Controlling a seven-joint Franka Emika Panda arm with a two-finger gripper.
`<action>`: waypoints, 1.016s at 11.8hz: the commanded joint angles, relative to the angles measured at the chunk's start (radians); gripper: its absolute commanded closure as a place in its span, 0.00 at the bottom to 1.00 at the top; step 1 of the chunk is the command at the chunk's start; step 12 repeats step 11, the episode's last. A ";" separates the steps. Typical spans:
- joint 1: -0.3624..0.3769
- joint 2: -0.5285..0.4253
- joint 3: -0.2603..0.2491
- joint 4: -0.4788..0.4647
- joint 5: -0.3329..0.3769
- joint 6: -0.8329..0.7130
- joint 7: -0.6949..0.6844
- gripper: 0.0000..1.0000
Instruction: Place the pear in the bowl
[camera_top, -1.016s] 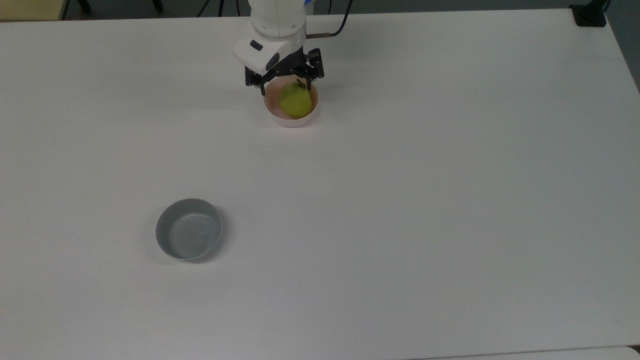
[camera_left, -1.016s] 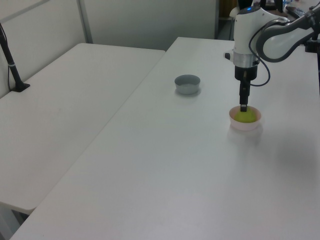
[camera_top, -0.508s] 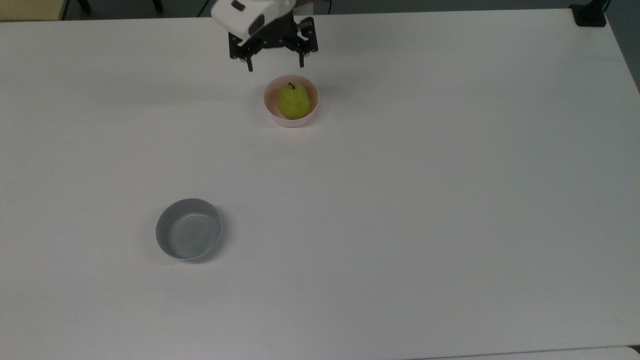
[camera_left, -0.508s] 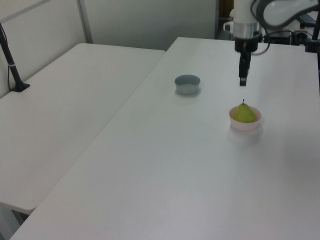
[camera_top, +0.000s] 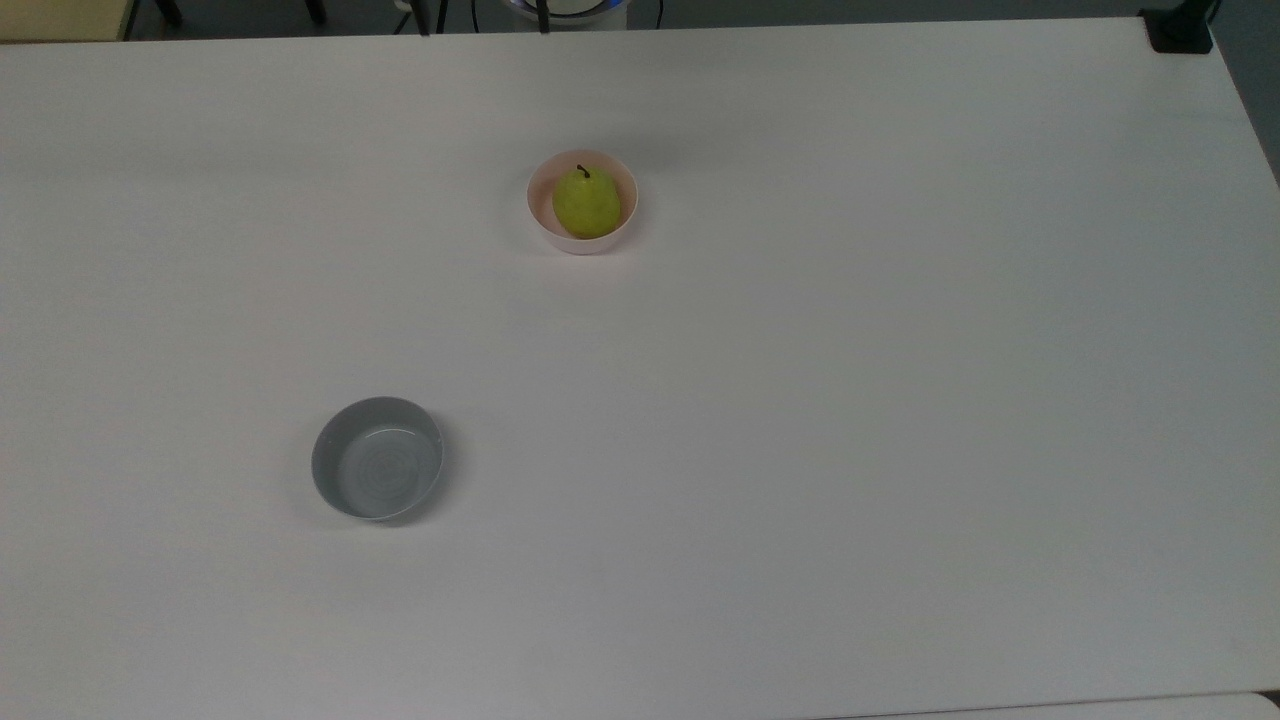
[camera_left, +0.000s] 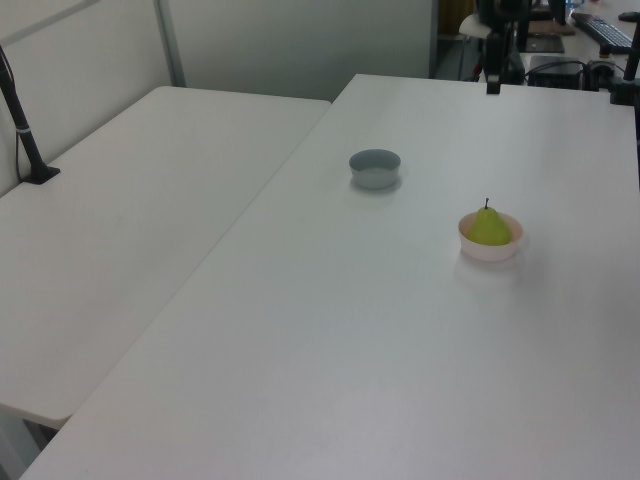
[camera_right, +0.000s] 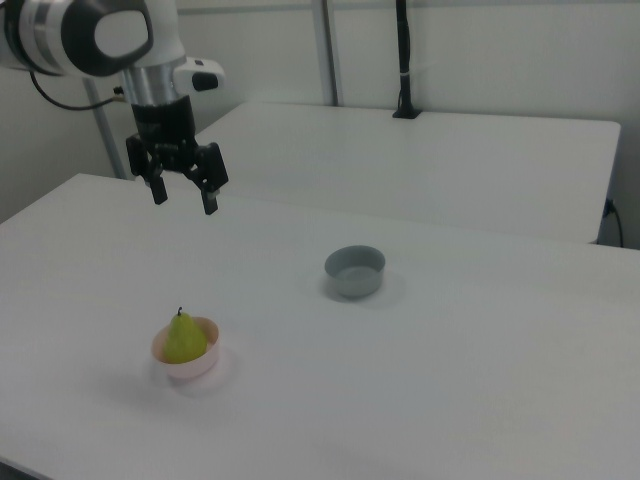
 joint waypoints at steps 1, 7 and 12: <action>-0.037 0.022 -0.007 0.078 0.029 -0.059 -0.006 0.00; -0.042 0.051 -0.033 0.087 0.027 0.127 -0.053 0.00; -0.041 0.049 -0.031 0.085 0.026 0.127 -0.054 0.00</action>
